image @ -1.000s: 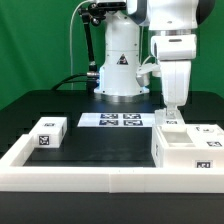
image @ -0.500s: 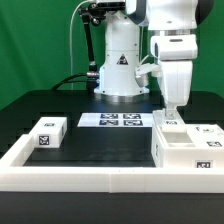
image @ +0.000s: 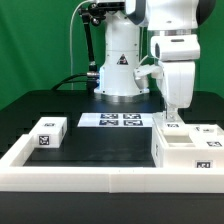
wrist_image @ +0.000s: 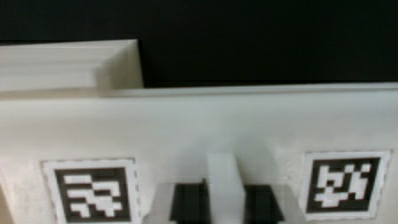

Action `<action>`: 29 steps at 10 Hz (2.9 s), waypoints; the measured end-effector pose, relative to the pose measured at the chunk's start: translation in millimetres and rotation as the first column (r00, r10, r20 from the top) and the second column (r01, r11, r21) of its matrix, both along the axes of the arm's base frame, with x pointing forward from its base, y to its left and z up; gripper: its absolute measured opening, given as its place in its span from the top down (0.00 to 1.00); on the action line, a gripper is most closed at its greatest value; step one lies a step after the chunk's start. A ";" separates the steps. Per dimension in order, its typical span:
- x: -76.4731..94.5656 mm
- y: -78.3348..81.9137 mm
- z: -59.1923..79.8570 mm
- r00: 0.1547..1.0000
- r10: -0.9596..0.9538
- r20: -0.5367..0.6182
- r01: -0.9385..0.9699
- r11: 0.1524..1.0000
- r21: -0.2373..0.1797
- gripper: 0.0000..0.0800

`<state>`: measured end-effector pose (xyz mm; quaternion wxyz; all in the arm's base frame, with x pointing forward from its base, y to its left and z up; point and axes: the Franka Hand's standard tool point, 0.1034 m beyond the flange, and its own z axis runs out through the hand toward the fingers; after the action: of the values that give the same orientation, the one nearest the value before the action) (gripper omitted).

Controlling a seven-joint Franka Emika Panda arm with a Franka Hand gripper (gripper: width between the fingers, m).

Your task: Assemble cabinet

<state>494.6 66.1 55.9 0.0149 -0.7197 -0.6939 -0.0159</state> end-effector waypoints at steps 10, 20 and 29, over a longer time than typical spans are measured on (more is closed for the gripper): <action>43.0 -1.8 1.3 1.000 0.004 0.028 -0.004 1.000 0.014 0.91; 82.0 -4.9 1.1 0.999 0.034 0.016 -0.035 0.999 0.019 0.91; 81.0 -5.1 1.4 0.999 0.029 0.016 -0.029 0.999 0.018 0.01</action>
Offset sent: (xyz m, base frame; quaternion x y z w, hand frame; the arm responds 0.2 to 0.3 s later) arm 0.0265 0.0029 -0.0071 -0.0003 0.0166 -0.0126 0.9998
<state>575.6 60.9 57.3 0.0162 -0.7092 -0.7043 -0.0278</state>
